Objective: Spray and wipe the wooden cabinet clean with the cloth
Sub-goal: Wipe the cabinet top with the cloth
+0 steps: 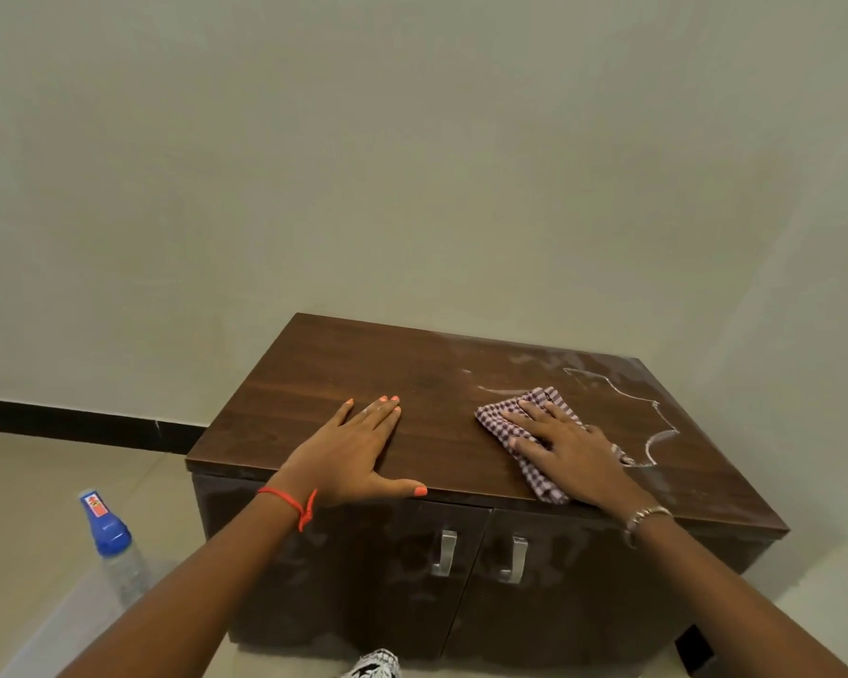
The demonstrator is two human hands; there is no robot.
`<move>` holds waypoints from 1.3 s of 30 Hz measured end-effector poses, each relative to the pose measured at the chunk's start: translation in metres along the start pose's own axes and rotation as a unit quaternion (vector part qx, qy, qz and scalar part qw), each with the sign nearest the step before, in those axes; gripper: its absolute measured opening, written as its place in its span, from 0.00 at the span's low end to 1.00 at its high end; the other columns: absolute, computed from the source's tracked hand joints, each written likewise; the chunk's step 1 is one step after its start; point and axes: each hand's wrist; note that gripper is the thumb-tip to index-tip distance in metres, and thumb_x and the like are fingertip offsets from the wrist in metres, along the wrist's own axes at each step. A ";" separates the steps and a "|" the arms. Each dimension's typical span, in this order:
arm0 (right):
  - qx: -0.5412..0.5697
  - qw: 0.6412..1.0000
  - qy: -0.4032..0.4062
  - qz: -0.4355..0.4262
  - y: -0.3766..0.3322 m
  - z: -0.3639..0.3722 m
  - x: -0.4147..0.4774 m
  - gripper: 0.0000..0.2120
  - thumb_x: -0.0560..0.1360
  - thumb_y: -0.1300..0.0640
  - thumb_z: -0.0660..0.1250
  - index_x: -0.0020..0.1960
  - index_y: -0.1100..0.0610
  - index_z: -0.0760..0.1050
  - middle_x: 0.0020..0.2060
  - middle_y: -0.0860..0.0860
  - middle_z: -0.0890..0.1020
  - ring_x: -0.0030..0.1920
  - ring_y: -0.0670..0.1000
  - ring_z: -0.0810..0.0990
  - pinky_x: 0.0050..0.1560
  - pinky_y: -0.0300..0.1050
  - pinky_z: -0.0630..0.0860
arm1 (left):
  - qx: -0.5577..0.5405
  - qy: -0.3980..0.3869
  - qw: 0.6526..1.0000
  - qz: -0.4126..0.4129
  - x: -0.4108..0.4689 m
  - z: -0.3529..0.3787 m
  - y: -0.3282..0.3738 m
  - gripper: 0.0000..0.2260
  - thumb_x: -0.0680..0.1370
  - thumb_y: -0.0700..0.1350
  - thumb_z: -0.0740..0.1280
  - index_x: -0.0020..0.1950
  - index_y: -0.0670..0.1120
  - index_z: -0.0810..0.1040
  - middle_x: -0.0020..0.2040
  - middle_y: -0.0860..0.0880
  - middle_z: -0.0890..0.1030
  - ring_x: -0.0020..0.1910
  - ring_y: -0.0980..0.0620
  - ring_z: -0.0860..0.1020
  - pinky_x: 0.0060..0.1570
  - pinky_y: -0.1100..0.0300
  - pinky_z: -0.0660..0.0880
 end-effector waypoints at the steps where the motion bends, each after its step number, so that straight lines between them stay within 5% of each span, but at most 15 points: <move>1: 0.001 1.000 0.000 0.004 -0.008 0.001 0.009 0.23 0.77 0.37 0.47 0.72 0.37 0.53 0.75 0.41 0.51 0.75 0.47 0.48 0.71 0.61 0.50 | -0.002 -0.003 1.000 -0.001 0.000 -0.001 0.000 0.49 0.65 0.76 0.44 0.75 0.45 0.42 0.76 0.50 0.42 0.74 0.56 0.41 0.71 0.53 0.36; 8: 0.046 0.992 -0.035 -0.112 -0.013 -0.003 -0.001 0.20 0.77 0.38 0.52 0.68 0.34 0.57 0.71 0.34 0.51 0.71 0.37 0.47 0.73 0.55 0.47 | -0.012 -0.005 1.000 -0.001 0.002 0.001 -0.003 0.47 0.67 0.75 0.48 0.75 0.46 0.42 0.76 0.51 0.42 0.73 0.57 0.40 0.70 0.55 0.34; 13: 0.059 0.998 0.018 -0.026 0.020 -0.006 0.022 0.18 0.77 0.39 0.54 0.67 0.33 0.60 0.72 0.37 0.57 0.73 0.44 0.54 0.72 0.57 0.56 | -0.019 -0.001 1.000 0.002 0.002 0.002 -0.003 0.48 0.66 0.75 0.48 0.75 0.46 0.42 0.76 0.51 0.42 0.73 0.57 0.40 0.69 0.55 0.33; 18: 0.013 0.999 0.007 0.037 -0.005 -0.001 0.095 0.24 0.78 0.38 0.50 0.72 0.40 0.57 0.75 0.44 0.54 0.75 0.50 0.50 0.71 0.64 0.51 | -0.019 -0.004 1.000 0.001 0.003 0.002 -0.003 0.49 0.65 0.76 0.47 0.75 0.46 0.41 0.76 0.51 0.41 0.73 0.58 0.39 0.69 0.55 0.33; 25: 0.059 0.991 -0.003 -0.119 -0.015 -0.001 0.091 0.20 0.77 0.42 0.56 0.68 0.37 0.63 0.73 0.41 0.59 0.74 0.45 0.54 0.71 0.57 0.56 | -0.021 -0.011 1.000 0.001 0.003 0.001 -0.004 0.48 0.66 0.75 0.48 0.75 0.47 0.41 0.76 0.52 0.40 0.69 0.62 0.37 0.69 0.56 0.33; 27: 0.099 0.990 0.031 -0.094 0.004 -0.001 0.087 0.17 0.76 0.43 0.59 0.65 0.37 0.68 0.71 0.41 0.64 0.71 0.45 0.61 0.71 0.53 0.60 | -0.022 -0.011 1.000 0.002 0.003 0.001 -0.004 0.47 0.66 0.75 0.48 0.75 0.46 0.41 0.76 0.52 0.40 0.70 0.61 0.38 0.69 0.55 0.33; 31: 0.075 0.995 0.061 0.003 0.016 -0.001 0.121 0.18 0.77 0.42 0.55 0.66 0.40 0.69 0.70 0.45 0.68 0.67 0.51 0.68 0.65 0.59 0.66 | -0.020 0.000 1.000 0.000 0.003 0.002 -0.003 0.48 0.66 0.75 0.48 0.75 0.46 0.41 0.76 0.52 0.41 0.73 0.58 0.39 0.71 0.53 0.35; 36: 0.043 0.998 0.020 0.048 -0.019 0.007 0.190 0.24 0.78 0.41 0.49 0.72 0.44 0.60 0.74 0.51 0.61 0.73 0.57 0.58 0.72 0.60 0.53 | -0.022 0.001 1.000 -0.004 0.001 0.000 -0.001 0.48 0.66 0.75 0.49 0.75 0.46 0.41 0.76 0.52 0.40 0.73 0.59 0.39 0.71 0.53 0.34; 39: 0.029 0.999 -0.021 -0.017 -0.040 0.004 0.197 0.23 0.78 0.40 0.50 0.72 0.41 0.58 0.75 0.47 0.56 0.74 0.54 0.52 0.71 0.64 0.50 | -0.026 0.005 1.000 -0.002 0.001 0.001 -0.003 0.48 0.66 0.75 0.49 0.75 0.46 0.41 0.76 0.52 0.39 0.72 0.60 0.38 0.70 0.55 0.33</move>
Point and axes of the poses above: each hand's wrist, its own x-axis towards the middle knuckle, its own z-axis out of the palm, y = z × x
